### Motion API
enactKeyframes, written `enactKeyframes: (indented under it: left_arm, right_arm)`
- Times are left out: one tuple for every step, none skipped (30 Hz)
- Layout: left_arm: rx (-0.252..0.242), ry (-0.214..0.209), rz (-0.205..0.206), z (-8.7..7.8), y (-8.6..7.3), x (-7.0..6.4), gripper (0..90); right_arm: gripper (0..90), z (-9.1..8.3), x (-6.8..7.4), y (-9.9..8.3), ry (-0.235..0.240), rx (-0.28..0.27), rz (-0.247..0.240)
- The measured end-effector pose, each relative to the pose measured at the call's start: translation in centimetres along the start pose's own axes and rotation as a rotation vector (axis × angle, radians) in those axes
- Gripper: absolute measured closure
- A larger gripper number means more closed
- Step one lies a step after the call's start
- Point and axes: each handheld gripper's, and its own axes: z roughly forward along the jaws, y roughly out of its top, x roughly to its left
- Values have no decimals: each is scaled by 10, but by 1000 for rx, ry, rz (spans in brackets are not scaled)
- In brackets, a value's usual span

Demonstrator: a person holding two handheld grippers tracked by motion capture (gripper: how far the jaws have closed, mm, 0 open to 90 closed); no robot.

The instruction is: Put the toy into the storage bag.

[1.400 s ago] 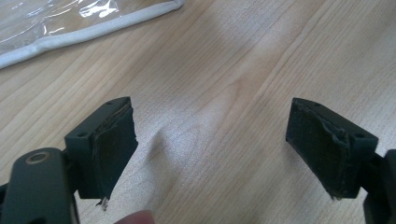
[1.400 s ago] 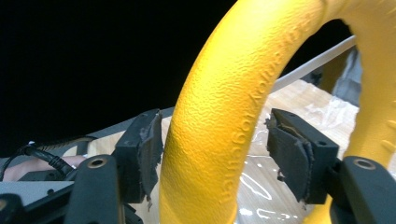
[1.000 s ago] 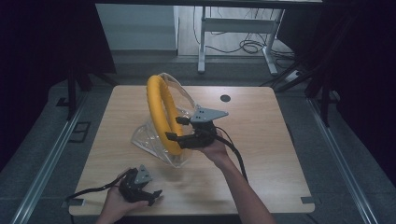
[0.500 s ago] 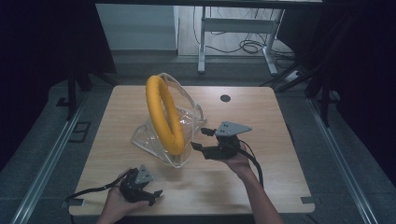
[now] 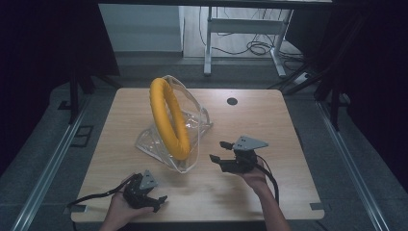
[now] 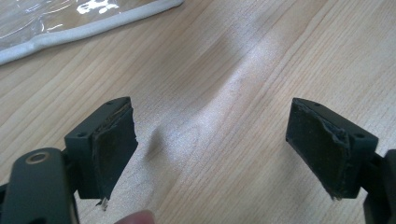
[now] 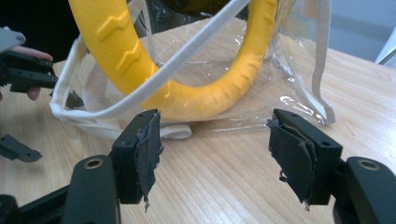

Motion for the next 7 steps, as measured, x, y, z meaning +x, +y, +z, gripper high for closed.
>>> enactKeyframes:
  left_arm:
    - [0,1,0,0,0,0,159]
    - [-1,2,1,-1,0,0,159]
    - [-2,2,2,-1,0,0,159]
    - [-2,2,2,-1,0,0,159]
    - [-1,2,3,0,0,0,159]
    - [-2,2,3,0,0,0,159]
    - [-2,1,3,-1,0,0,159]
  right_arm:
    - [343,0,1,0,-2,5,-5]
    - [344,0,1,1,-1,0,-8]
    - [343,-1,3,2,4,-11,-2]
    - [343,-1,3,2,4,-11,-2]
    - [343,-1,4,1,4,-8,-2]
    - [343,-1,4,1,4,-8,-2]
    - [342,0,5,-1,3,-2,-4]
